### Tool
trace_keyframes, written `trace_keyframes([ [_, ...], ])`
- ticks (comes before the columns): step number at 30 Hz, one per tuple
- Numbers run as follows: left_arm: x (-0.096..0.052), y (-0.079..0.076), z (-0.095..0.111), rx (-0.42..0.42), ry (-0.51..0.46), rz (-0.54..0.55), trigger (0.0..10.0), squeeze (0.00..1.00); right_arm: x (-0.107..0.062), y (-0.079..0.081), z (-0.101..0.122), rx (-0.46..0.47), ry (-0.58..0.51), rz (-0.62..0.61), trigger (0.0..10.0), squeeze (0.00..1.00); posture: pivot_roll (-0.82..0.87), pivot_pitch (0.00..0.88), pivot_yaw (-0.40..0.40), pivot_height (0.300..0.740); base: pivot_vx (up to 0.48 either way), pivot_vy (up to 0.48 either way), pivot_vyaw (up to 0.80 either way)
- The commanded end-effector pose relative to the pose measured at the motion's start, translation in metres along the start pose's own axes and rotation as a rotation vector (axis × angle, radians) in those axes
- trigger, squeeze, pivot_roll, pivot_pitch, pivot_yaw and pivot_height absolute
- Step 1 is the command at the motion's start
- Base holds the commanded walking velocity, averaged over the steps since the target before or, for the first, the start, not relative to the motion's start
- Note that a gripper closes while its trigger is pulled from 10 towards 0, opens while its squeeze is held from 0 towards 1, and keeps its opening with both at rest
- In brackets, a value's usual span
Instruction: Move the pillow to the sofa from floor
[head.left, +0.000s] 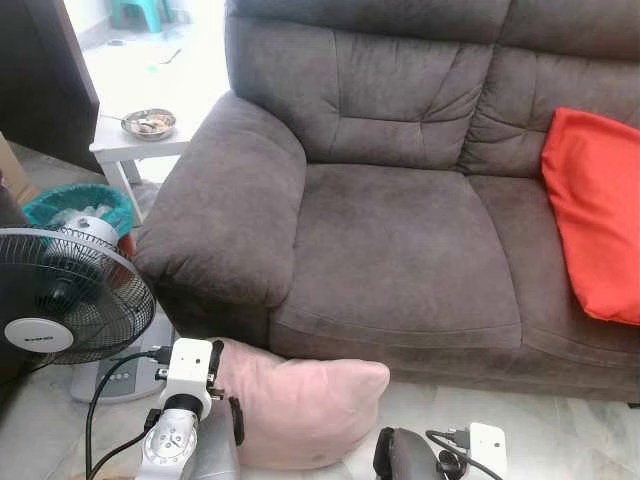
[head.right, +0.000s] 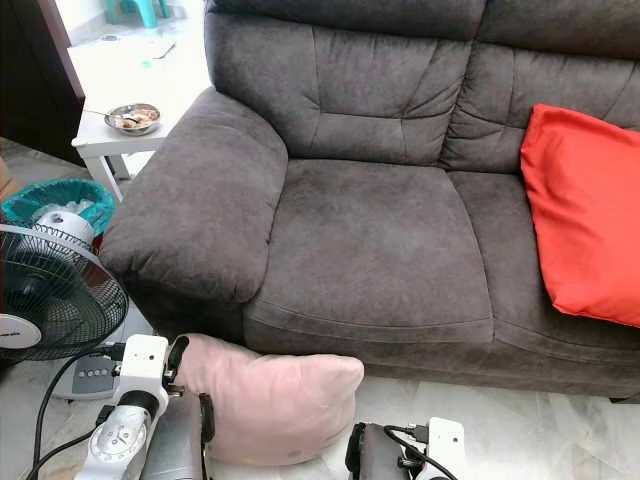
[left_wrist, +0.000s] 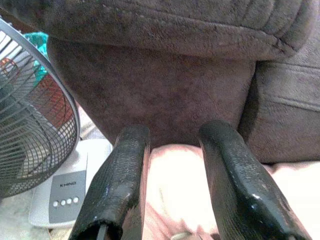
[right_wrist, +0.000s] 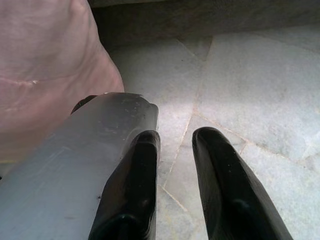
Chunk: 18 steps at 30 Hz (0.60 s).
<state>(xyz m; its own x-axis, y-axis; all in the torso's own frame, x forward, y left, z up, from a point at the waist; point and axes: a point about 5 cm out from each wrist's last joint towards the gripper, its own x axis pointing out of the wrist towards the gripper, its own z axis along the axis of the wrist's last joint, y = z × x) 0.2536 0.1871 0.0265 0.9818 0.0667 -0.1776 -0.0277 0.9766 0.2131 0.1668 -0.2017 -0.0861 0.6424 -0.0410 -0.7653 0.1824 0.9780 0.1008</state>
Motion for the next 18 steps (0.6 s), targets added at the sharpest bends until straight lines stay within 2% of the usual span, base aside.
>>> trace_keyframes([
  [1,0.002,-0.001,-0.003,0.000,0.021,0.003,10.0,0.00,-0.002,0.006,-0.014,-0.001,0.062,0.017,10.0,0.00,0.15,0.061,-0.099,0.505,0.000,0.000,0.00],
  [9,0.012,0.003,-0.003,0.003,0.046,0.007,10.0,0.00,-0.002,0.005,-0.012,0.000,0.042,0.015,10.0,0.00,0.15,0.064,-0.105,0.500,0.000,0.000,0.00],
  [18,0.029,0.019,-0.009,-0.078,0.153,0.102,10.0,0.00,-0.003,0.003,-0.011,-0.007,0.025,0.027,10.0,0.00,0.13,0.075,-0.119,0.500,0.000,0.000,0.00],
])
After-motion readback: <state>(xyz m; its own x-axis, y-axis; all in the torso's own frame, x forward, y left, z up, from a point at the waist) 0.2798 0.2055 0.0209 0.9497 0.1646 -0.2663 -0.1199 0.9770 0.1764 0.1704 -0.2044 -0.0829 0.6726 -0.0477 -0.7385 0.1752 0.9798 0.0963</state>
